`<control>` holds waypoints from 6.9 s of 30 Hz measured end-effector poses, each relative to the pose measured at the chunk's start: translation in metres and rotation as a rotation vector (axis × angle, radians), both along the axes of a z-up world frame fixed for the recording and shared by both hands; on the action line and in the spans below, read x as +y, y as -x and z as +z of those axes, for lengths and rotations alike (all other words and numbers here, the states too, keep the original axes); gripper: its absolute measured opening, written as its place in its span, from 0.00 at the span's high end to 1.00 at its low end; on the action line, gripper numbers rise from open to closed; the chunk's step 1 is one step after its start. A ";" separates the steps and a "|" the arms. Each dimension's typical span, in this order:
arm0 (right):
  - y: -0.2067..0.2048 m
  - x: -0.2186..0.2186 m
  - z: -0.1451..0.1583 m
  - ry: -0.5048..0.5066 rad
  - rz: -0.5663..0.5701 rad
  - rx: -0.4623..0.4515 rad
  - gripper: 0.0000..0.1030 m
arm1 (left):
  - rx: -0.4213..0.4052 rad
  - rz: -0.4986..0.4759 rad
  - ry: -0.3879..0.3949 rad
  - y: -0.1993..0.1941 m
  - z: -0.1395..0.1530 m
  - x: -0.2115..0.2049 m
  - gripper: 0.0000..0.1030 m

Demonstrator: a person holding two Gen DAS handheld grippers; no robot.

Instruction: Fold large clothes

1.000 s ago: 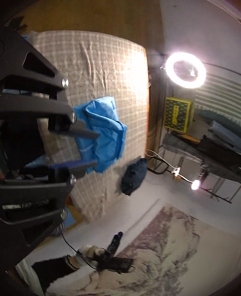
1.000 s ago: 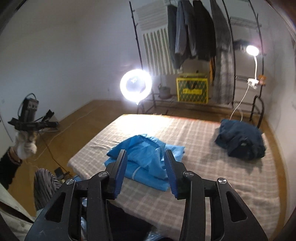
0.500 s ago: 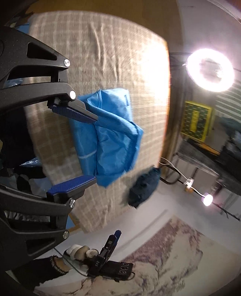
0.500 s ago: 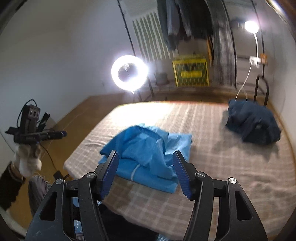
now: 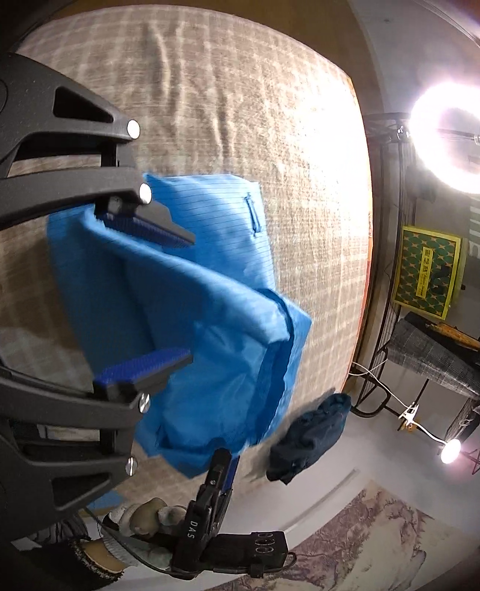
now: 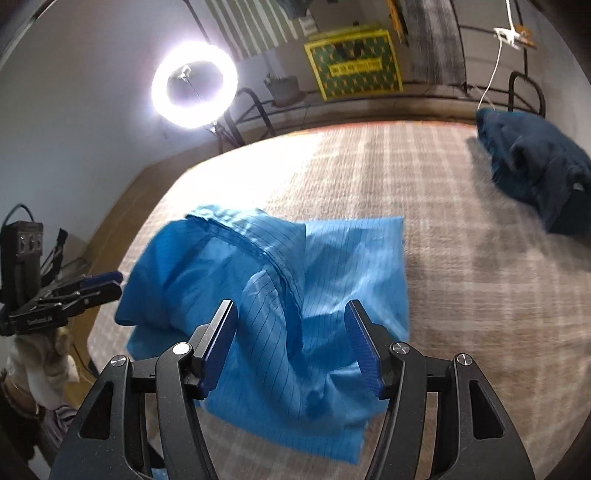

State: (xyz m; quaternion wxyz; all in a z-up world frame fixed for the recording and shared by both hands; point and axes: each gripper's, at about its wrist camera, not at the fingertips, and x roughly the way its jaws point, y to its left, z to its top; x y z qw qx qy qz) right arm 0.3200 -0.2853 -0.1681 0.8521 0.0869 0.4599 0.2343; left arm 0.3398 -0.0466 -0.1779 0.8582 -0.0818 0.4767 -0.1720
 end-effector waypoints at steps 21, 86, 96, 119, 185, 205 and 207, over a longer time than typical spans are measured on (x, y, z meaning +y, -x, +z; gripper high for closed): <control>0.149 -0.002 0.017 0.229 0.325 -0.236 0.91 | 0.021 -0.134 -0.082 0.122 -0.007 0.043 0.99; -0.016 -0.052 -0.064 -0.053 -0.076 0.199 0.95 | 0.244 0.224 0.237 -0.033 -0.095 0.079 0.94; 0.044 -0.020 0.008 0.101 0.079 -0.100 0.68 | 0.095 0.228 0.099 0.005 -0.036 0.077 0.76; 0.020 0.022 -0.050 -0.112 0.288 0.116 0.88 | 0.156 -0.153 0.168 0.017 -0.052 -0.085 0.76; 0.051 0.030 -0.013 0.092 0.262 -0.016 0.64 | 0.114 -0.098 0.084 0.018 -0.037 -0.051 0.76; 0.095 0.053 -0.048 0.356 0.408 -0.062 1.00 | 0.194 -0.143 0.032 -0.011 -0.091 -0.089 0.76; 0.094 0.048 -0.048 0.341 0.391 -0.061 1.00 | 0.186 -0.141 0.057 -0.010 -0.083 -0.082 0.76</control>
